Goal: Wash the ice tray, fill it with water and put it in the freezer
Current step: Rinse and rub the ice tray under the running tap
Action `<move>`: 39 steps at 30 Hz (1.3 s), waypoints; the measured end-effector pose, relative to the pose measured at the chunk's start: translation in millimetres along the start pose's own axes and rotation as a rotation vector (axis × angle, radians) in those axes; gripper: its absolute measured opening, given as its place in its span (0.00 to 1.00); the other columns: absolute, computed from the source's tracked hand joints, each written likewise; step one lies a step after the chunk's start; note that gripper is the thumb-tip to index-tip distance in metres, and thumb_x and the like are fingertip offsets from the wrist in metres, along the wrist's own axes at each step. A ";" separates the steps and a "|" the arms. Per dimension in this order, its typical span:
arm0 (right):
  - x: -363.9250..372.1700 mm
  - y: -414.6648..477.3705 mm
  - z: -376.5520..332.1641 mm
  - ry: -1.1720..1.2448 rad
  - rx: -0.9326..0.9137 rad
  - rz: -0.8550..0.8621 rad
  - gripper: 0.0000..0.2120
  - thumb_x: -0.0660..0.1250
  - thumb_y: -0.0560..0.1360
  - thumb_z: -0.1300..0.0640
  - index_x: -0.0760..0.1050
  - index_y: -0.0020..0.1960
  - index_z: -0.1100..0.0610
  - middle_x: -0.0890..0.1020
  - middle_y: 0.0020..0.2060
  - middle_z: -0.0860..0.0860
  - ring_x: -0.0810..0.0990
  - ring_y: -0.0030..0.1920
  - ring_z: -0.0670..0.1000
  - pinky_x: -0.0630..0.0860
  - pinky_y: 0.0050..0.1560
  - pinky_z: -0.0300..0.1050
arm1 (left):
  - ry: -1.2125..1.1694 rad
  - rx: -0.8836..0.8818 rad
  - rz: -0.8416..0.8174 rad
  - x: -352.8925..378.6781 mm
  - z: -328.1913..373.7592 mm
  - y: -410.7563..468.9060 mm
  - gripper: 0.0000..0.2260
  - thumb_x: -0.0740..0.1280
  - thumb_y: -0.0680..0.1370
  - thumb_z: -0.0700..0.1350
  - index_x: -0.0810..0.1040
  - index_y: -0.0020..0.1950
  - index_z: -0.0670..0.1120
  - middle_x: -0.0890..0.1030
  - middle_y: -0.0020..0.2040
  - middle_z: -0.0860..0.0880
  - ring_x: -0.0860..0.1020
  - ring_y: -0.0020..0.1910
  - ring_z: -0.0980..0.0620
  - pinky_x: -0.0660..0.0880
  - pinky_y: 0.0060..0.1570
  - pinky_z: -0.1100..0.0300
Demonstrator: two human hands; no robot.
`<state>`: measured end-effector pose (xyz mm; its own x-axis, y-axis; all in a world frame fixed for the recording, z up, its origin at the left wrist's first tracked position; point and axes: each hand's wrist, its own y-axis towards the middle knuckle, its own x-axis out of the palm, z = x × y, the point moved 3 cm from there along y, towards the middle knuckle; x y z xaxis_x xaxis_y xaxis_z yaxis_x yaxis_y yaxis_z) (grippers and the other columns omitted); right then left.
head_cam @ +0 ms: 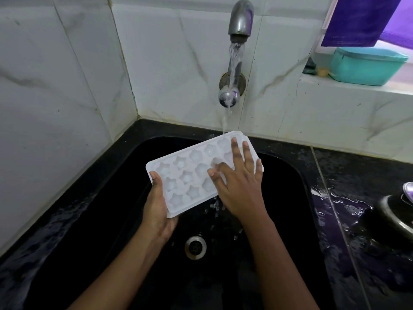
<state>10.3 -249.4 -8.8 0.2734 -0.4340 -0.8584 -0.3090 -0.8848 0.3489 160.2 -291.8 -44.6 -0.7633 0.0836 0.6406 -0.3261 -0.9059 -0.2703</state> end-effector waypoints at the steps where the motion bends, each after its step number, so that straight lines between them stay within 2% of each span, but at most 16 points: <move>1: -1.4 -0.2 0.7 -0.005 0.023 0.033 0.32 0.39 0.73 0.34 0.76 0.57 0.46 0.42 0.77 0.47 0.33 0.74 0.47 0.34 0.70 0.56 | 0.011 -0.001 -0.006 0.3 -1.1 -0.8 0.28 0.52 0.77 0.65 0.75 0.64 0.47 0.83 0.59 0.45 0.82 0.57 0.47 0.80 0.54 0.50; 4: 0.3 -3.2 -3.9 -0.036 0.064 0.084 0.31 0.41 0.74 0.35 0.76 0.59 0.48 0.43 0.77 0.49 0.34 0.75 0.48 0.35 0.70 0.57 | 0.031 -0.018 -0.024 2.2 -5.8 -2.9 0.31 0.53 0.74 0.66 0.74 0.66 0.47 0.83 0.60 0.45 0.81 0.58 0.46 0.79 0.57 0.48; 8: 5.5 -3.0 -3.8 0.003 -0.008 -0.024 0.31 0.40 0.74 0.34 0.71 0.64 0.46 0.38 0.76 0.46 0.30 0.73 0.47 0.34 0.71 0.58 | 0.015 0.002 -0.020 -0.8 0.8 -0.7 0.31 0.53 0.74 0.66 0.74 0.67 0.47 0.82 0.60 0.45 0.81 0.59 0.46 0.79 0.56 0.49; 12: 0.3 -1.6 3.4 -0.005 0.054 0.065 0.30 0.40 0.75 0.35 0.76 0.56 0.45 0.43 0.76 0.46 0.34 0.75 0.47 0.37 0.71 0.59 | 0.060 0.011 -0.018 -0.8 0.4 1.0 0.30 0.52 0.75 0.66 0.75 0.65 0.48 0.83 0.59 0.46 0.82 0.58 0.47 0.80 0.54 0.52; 14: 2.5 -3.4 -2.2 -0.011 0.050 0.075 0.30 0.41 0.75 0.35 0.75 0.59 0.47 0.42 0.77 0.48 0.35 0.75 0.48 0.38 0.71 0.59 | 0.055 -0.022 -0.011 -0.2 -3.1 0.3 0.32 0.53 0.73 0.66 0.74 0.66 0.47 0.83 0.60 0.45 0.82 0.58 0.46 0.80 0.55 0.50; 17: 8.8 -4.1 -4.5 0.010 -0.005 -0.037 0.33 0.39 0.73 0.34 0.69 0.67 0.46 0.36 0.75 0.45 0.29 0.73 0.46 0.32 0.70 0.56 | 0.031 -0.021 -0.002 -1.5 0.3 0.8 0.30 0.53 0.74 0.66 0.75 0.65 0.47 0.83 0.59 0.44 0.82 0.57 0.45 0.81 0.53 0.49; 19: 6.2 -2.1 1.2 0.026 0.000 -0.020 0.31 0.39 0.74 0.34 0.72 0.64 0.44 0.39 0.76 0.45 0.30 0.73 0.46 0.32 0.70 0.55 | 0.037 0.004 -0.011 -2.7 2.3 2.1 0.28 0.51 0.77 0.65 0.75 0.64 0.48 0.83 0.59 0.45 0.82 0.58 0.46 0.80 0.55 0.50; 22: 5.4 -3.0 5.0 0.007 0.047 0.088 0.28 0.44 0.75 0.36 0.77 0.56 0.48 0.45 0.77 0.48 0.37 0.76 0.49 0.38 0.71 0.59 | 0.052 -0.021 -0.013 -2.2 -2.8 0.7 0.30 0.51 0.76 0.65 0.74 0.67 0.47 0.82 0.61 0.45 0.80 0.60 0.46 0.76 0.61 0.47; 24: 9.2 -5.3 0.1 -0.013 0.038 0.088 0.28 0.45 0.75 0.36 0.75 0.59 0.48 0.44 0.77 0.49 0.37 0.76 0.50 0.40 0.71 0.60 | 0.038 -0.058 -0.010 -2.1 -6.4 0.0 0.33 0.54 0.74 0.67 0.72 0.69 0.46 0.81 0.62 0.43 0.80 0.61 0.44 0.73 0.63 0.44; 26: 12.6 -6.0 -2.1 0.007 0.010 0.005 0.30 0.42 0.74 0.35 0.71 0.64 0.47 0.39 0.75 0.46 0.32 0.74 0.47 0.36 0.71 0.58 | 0.025 -0.055 0.011 -3.1 -4.2 0.1 0.33 0.54 0.73 0.67 0.73 0.68 0.46 0.82 0.60 0.43 0.81 0.59 0.44 0.76 0.59 0.45; 28: 9.9 -4.2 2.1 0.038 0.003 -0.026 0.30 0.40 0.74 0.34 0.71 0.64 0.45 0.38 0.75 0.44 0.30 0.73 0.45 0.33 0.71 0.55 | 0.022 -0.036 0.018 -3.1 -1.1 0.8 0.31 0.54 0.73 0.66 0.75 0.65 0.46 0.83 0.58 0.44 0.82 0.56 0.46 0.80 0.54 0.47; 30: 7.9 -3.0 8.0 0.034 0.051 0.020 0.30 0.40 0.74 0.35 0.75 0.58 0.45 0.42 0.76 0.45 0.32 0.74 0.45 0.34 0.71 0.55 | 0.026 -0.039 0.017 -1.7 -2.4 0.3 0.31 0.54 0.73 0.66 0.75 0.65 0.47 0.83 0.58 0.45 0.82 0.56 0.46 0.80 0.54 0.50; 32: 8.1 -4.5 6.4 0.011 0.087 0.086 0.28 0.43 0.75 0.36 0.76 0.56 0.46 0.44 0.77 0.48 0.35 0.75 0.47 0.37 0.71 0.57 | 0.021 -0.071 0.027 -0.9 -6.2 -0.7 0.33 0.54 0.73 0.66 0.74 0.67 0.46 0.82 0.60 0.44 0.81 0.58 0.45 0.79 0.56 0.48; 36: 19.6 -7.8 -2.6 0.046 0.000 -0.067 0.31 0.41 0.74 0.34 0.66 0.69 0.46 0.37 0.75 0.46 0.28 0.73 0.45 0.33 0.70 0.56 | -0.017 -0.099 0.036 -1.5 -5.4 -0.3 0.33 0.54 0.73 0.67 0.75 0.66 0.45 0.83 0.59 0.43 0.82 0.58 0.44 0.80 0.53 0.49; 37: 19.6 -7.3 -1.4 0.089 -0.017 -0.073 0.31 0.42 0.74 0.34 0.66 0.70 0.46 0.37 0.75 0.45 0.28 0.72 0.44 0.33 0.71 0.56 | -0.018 -0.084 0.042 -2.5 -3.8 0.0 0.32 0.53 0.75 0.67 0.76 0.65 0.46 0.83 0.58 0.43 0.82 0.56 0.44 0.81 0.51 0.50; 39: 12.9 -4.7 4.4 0.183 -0.007 0.032 0.27 0.46 0.75 0.36 0.74 0.63 0.46 0.44 0.76 0.45 0.34 0.74 0.44 0.38 0.72 0.56 | -0.004 -0.060 0.052 -4.4 -2.2 0.4 0.29 0.51 0.77 0.66 0.77 0.62 0.47 0.84 0.56 0.44 0.83 0.54 0.46 0.82 0.49 0.52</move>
<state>11.2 -250.1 -23.1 0.4247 -0.4853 -0.7643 -0.3145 -0.8707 0.3781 162.2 -291.6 -49.1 -0.7780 0.0352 0.6273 -0.3187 -0.8826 -0.3457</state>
